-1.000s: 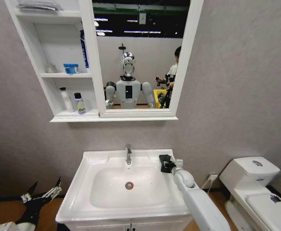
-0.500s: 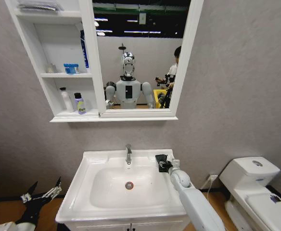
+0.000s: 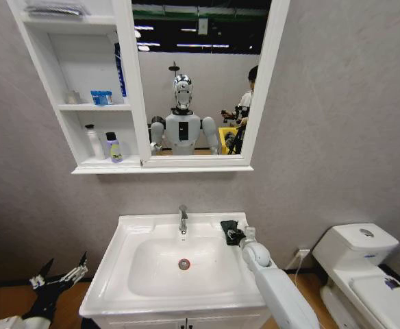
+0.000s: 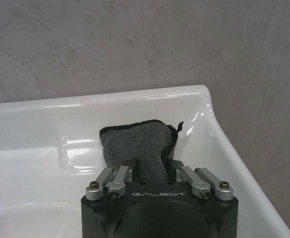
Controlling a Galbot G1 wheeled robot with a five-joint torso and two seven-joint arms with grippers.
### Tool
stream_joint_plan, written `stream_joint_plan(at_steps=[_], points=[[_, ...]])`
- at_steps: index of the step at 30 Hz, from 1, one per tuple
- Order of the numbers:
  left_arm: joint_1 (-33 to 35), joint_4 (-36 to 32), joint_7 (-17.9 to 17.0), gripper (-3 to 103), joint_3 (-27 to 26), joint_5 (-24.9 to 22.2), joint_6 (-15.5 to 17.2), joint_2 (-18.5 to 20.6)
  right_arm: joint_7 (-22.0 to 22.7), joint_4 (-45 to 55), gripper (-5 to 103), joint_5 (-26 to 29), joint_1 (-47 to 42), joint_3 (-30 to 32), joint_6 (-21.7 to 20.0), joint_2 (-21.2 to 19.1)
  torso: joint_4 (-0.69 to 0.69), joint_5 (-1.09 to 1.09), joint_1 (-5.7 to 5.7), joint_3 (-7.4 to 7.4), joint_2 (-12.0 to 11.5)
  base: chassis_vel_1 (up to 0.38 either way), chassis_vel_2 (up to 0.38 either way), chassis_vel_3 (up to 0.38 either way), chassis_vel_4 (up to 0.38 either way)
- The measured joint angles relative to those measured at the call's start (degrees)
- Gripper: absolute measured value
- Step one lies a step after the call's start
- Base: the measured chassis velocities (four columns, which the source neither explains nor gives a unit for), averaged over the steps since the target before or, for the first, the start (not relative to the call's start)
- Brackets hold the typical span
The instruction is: Move facial cleanser and shampoo from washbasin to cabinet, then wipe washbasin with towel.
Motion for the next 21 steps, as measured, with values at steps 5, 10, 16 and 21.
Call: stream_joint_plan(at_steps=[5,10,16,21], points=[[0.0,0.0,0.0,100,0.0,0.0,0.0,0.0,2.25,4.53,15,1.9,-3.54,1.44,0.1,-0.85,-0.01,0.0,0.01,0.0,0.0,0.0,0.0,0.0,0.0],[0.0,0.0,0.0,100,0.0,0.0,0.0,0.0,4.44,14.92,2,3.89,-9.08,1.49,-0.35,-2.23,-0.02,0.0,0.0,0.0,0.0,0.0,0.0,0.0,0.0],[0.0,0.0,0.0,100,0.0,0.0,0.01,0.0,8.32,26.86,1,5.51,-16.03,-2.26,-1.65,-5.17,-0.01,-0.02,0.0,-0.01,0.01,0.0,0.0,0.0,0.0],[0.0,0.0,0.0,100,0.01,0.0,0.0,0.0,11.46,27.83,1,9.3,-17.78,-4.16,-4.2,-6.28,-0.02,0.0,0.0,-0.01,0.01,0.0,0.0,0.0,0.0]])
